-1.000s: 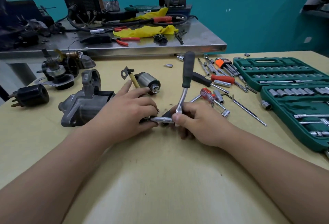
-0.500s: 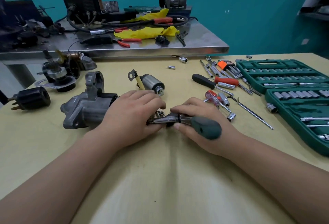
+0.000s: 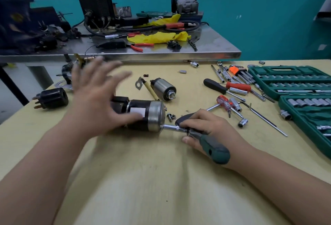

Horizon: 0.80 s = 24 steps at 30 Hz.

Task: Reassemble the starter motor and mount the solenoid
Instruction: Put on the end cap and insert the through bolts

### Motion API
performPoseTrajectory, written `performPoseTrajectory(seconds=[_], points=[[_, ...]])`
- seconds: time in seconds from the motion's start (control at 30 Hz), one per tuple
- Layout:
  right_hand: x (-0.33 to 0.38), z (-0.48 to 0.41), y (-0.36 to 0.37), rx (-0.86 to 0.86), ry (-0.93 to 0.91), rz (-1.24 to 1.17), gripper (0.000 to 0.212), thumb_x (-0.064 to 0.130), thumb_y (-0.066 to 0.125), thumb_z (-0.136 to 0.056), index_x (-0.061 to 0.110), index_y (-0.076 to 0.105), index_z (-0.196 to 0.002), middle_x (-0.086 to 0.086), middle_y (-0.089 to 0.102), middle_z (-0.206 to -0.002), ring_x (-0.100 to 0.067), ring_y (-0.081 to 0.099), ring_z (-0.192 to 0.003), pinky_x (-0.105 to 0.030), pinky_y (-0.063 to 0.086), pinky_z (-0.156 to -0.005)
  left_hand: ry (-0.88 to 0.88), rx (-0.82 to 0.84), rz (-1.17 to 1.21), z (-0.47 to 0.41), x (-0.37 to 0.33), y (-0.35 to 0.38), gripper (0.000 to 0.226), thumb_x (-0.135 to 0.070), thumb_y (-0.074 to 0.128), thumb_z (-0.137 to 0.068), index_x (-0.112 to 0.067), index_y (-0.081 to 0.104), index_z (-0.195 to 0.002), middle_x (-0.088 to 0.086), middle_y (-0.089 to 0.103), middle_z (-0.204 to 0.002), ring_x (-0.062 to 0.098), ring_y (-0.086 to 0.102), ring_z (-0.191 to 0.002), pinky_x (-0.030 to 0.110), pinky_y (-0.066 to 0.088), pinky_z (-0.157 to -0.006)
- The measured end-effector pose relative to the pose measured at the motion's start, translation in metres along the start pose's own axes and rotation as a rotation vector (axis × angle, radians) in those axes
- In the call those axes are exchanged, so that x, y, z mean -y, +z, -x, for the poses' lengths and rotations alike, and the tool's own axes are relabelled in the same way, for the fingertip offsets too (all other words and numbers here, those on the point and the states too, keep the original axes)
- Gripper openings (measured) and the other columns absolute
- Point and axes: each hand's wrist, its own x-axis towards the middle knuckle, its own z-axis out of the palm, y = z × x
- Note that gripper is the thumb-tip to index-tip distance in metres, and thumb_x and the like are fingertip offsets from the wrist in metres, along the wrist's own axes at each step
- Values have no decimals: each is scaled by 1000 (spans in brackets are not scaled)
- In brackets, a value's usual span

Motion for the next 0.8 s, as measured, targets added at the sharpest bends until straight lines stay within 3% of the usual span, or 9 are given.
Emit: performPoseTrajectory(seconds=[0.13, 0.2, 0.27, 0.33, 0.53, 0.6, 0.67, 0.73, 0.8], points=[[0, -1, -3, 23, 40, -55, 31, 24, 73, -83, 19, 70, -114, -1, 60, -107, -17, 59, -97, -27, 44, -88, -570, 22, 329, 5, 24, 2, 46, -64, 49, -87, -27, 57, -115, -6, 56, -115, 14, 51, -102, 37, 43, -81], [-1, -2, -2, 25, 40, -49, 31, 22, 73, -83, 20, 70, -114, 0, 60, -107, -16, 59, -97, -26, 43, -88, -627, 78, 329, 5, 21, 10, 45, -68, 40, -89, -26, 54, -82, -10, 58, -86, 10, 52, -77, 30, 37, -60], [-7, -1, -3, 17, 62, -56, 29, 24, 73, -83, 24, 70, -112, 7, 59, -104, -7, 57, -93, -15, 41, -84, -628, 68, 340, 2, 16, 11, 46, -69, 38, -91, -26, 50, -76, -9, 56, -78, 7, 50, -73, 30, 33, -56], [-15, -1, -8, 20, 94, -37, 27, 29, 70, -84, 33, 68, -111, 19, 56, -100, 4, 54, -92, -2, 33, -78, -629, 30, 381, -1, 10, 11, 43, -67, 40, -92, -28, 52, -76, -12, 56, -77, 3, 49, -73, 29, 33, -56], [-41, -1, -22, 71, 71, 130, 29, 33, 63, -89, 43, 61, -117, 31, 48, -102, 23, 41, -100, 5, 26, -79, -657, -37, 601, -4, -18, 12, 28, -57, 55, -88, -30, 58, -82, -17, 59, -79, -11, 57, -66, 22, 35, -55], [-44, -1, -23, 76, 69, 130, 28, 31, 61, -90, 42, 61, -116, 29, 49, -103, 19, 42, -102, 5, 25, -80, -656, -43, 619, -5, -22, 11, 26, -54, 61, -86, -38, 57, -106, -18, 59, -97, -7, 58, -82, 17, 35, -61], [-44, 0, -22, 65, 67, 121, 27, 28, 62, -90, 36, 62, -116, 25, 51, -104, 12, 44, -104, 3, 27, -81, -611, -35, 510, -2, -24, 10, 67, -53, 66, -83, -34, 38, -140, -11, 47, -129, 8, 50, -110, 19, 40, -81], [-42, 0, -21, 48, 52, 128, 26, 26, 63, -90, 31, 63, -115, 19, 54, -103, 5, 47, -102, 0, 30, -83, -371, -156, 260, 1, -33, 10, 83, -53, 68, -81, -24, 26, -147, 3, 32, -147, 23, 34, -132, 37, 31, -107], [-41, 2, -20, 21, 47, 136, 25, 26, 65, -88, 29, 62, -113, 15, 58, -102, 1, 49, -96, -5, 34, -82, 20, -215, 58, 5, -56, 15, 77, -55, 67, -75, -19, 40, -138, 10, 42, -141, 28, 35, -132, 47, 21, -111]])
